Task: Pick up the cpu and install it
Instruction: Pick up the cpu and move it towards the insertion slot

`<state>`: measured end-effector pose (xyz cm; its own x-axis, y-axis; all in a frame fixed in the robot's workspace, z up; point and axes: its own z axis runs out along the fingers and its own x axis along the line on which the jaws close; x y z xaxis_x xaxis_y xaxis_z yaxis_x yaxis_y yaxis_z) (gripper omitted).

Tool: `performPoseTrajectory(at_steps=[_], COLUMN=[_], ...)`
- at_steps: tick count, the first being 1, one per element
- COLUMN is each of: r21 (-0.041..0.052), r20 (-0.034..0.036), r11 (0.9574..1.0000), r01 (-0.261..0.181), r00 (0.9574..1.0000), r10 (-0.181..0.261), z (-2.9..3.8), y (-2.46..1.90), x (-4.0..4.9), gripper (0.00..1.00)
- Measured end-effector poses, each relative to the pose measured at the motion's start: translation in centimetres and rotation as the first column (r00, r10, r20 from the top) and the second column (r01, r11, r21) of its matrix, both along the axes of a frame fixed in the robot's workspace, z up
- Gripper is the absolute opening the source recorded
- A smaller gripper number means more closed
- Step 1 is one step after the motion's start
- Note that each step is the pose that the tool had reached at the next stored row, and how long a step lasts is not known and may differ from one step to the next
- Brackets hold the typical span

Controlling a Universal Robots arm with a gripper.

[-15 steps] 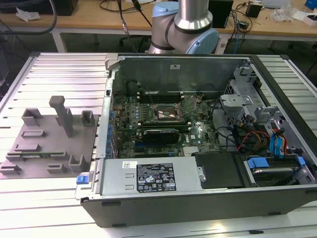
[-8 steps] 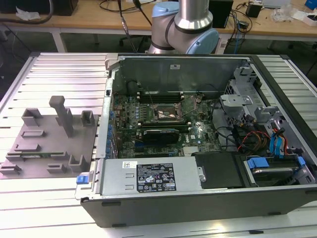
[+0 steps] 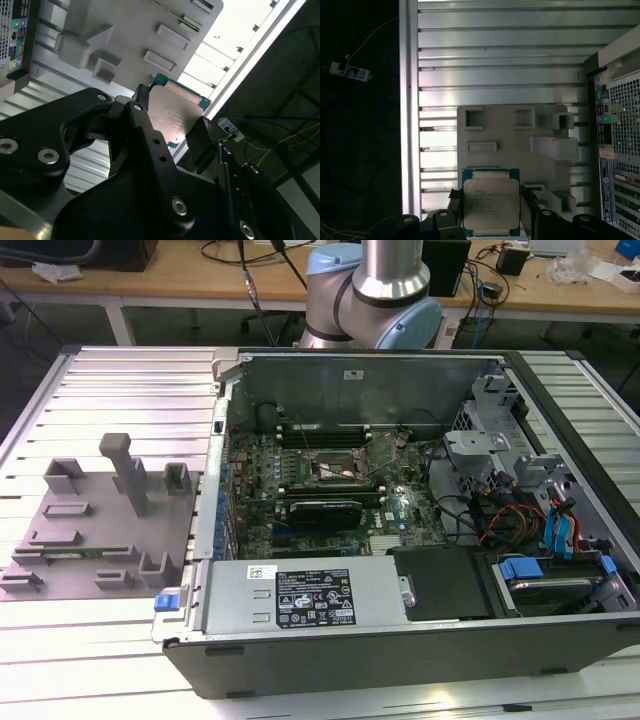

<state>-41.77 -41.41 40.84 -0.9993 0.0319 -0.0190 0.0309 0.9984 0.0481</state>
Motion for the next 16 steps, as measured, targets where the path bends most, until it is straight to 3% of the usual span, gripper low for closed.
performPoseTrajectory(at_steps=[3,6,9,16], r21=[0.0000,-0.0001,-0.0001,-0.0001], r20=[0.0000,-0.0001,-0.0007,-0.0036], r11=[1.0000,1.0000,1.0000,1.0000], r01=[0.000,0.000,0.000,0.000], r00=[1.0000,1.0000,1.0000,1.0000], r10=[0.000,0.000,0.000,0.000], z=[0.08,0.09,0.09,0.09], y=[0.00,0.00,-0.01,-0.02], x=[0.01,0.97,3.12,6.89], gripper=[0.55,0.55,0.55,0.55])
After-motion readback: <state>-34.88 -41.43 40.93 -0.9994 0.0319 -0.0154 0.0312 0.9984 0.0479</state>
